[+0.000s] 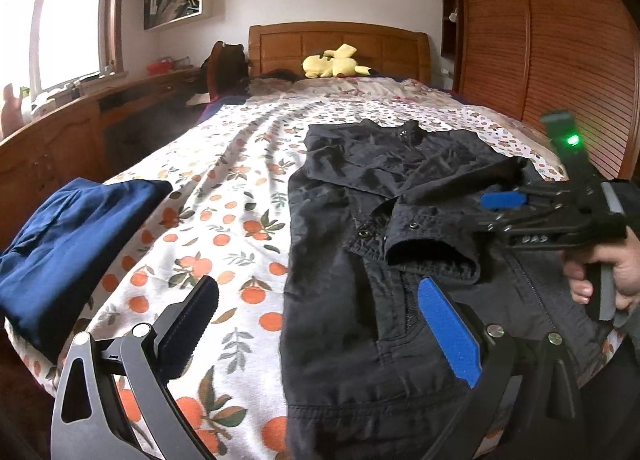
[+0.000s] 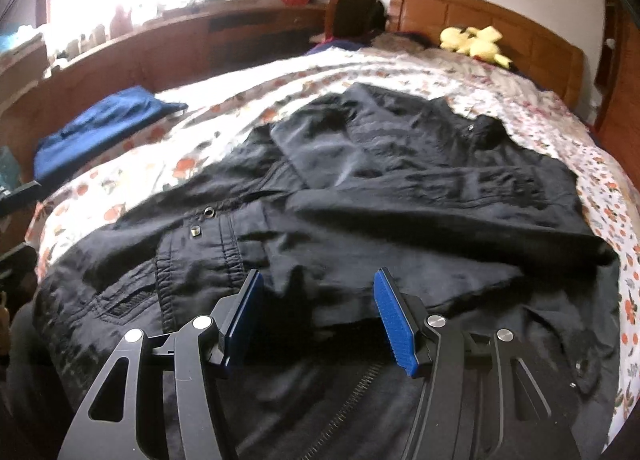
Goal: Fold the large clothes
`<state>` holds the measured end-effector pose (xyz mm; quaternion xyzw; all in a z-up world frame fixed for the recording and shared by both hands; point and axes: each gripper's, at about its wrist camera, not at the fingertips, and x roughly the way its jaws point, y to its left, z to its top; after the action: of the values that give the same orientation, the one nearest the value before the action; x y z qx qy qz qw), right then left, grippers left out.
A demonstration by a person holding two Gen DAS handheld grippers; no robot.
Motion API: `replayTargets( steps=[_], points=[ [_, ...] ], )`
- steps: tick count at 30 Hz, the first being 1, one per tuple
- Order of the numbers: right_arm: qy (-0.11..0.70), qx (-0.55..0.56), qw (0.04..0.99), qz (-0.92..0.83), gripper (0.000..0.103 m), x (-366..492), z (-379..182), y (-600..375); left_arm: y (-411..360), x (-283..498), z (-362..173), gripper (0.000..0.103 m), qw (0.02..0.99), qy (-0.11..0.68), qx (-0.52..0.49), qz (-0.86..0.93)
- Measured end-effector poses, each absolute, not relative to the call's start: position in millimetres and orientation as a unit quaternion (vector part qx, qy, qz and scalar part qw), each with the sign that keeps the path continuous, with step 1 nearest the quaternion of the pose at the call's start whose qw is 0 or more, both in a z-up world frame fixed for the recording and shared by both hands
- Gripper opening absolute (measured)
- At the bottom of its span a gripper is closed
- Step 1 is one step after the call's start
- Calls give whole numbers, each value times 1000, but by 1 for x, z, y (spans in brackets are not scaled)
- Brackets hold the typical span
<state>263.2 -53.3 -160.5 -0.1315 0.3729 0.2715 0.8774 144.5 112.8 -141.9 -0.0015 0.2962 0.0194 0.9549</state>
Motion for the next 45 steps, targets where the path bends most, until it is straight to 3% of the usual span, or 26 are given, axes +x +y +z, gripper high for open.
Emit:
replayTargets(
  steps=[6, 13, 22, 35, 45],
  points=[
    [415, -157, 853, 273, 48, 272, -183, -35, 122, 139, -145, 100, 952, 304, -3, 24],
    [389, -133, 870, 273, 48, 257, -169, -52, 126, 131, -158, 100, 946, 322, -9, 24],
    [362, -118, 896, 229, 53, 201, -139, -140, 125, 128, -169, 100, 940, 340, -8, 25],
    [402, -77, 910, 67, 54, 149, -154, -307, 121, 134, -179, 100, 933, 359, 3, 21],
    [417, -56, 903, 81, 52, 140, -169, -315, 121, 138, -189, 100, 926, 378, 0, 18]
  ],
)
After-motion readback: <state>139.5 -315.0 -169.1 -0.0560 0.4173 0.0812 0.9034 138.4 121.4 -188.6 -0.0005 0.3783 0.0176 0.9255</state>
